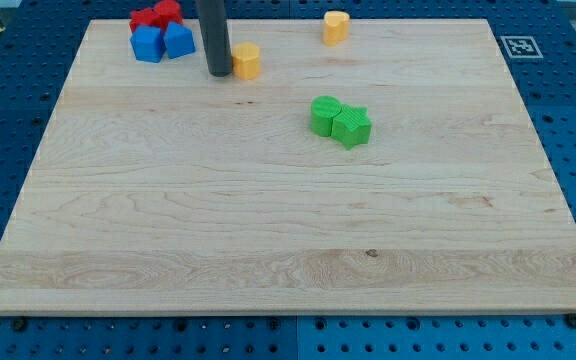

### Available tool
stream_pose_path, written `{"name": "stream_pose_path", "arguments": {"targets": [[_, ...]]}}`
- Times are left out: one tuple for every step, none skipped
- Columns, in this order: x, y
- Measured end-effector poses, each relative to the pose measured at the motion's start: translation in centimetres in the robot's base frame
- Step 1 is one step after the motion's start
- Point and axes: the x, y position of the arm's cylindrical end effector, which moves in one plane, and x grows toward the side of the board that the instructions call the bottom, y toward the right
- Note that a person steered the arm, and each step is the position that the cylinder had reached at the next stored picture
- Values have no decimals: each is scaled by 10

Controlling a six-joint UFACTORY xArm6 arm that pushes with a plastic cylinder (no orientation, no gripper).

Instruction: Push the yellow hexagon close to the yellow heart

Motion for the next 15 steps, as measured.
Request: {"name": "stream_pose_path", "arguments": {"targets": [[-10,25],[-33,46],[-55,75],[-55,89],[-50,99],[-48,114],[-18,106],[12,122],[13,170],[13,179],[13,165],[13,160],[10,161],[0,147],[-10,132]]}}
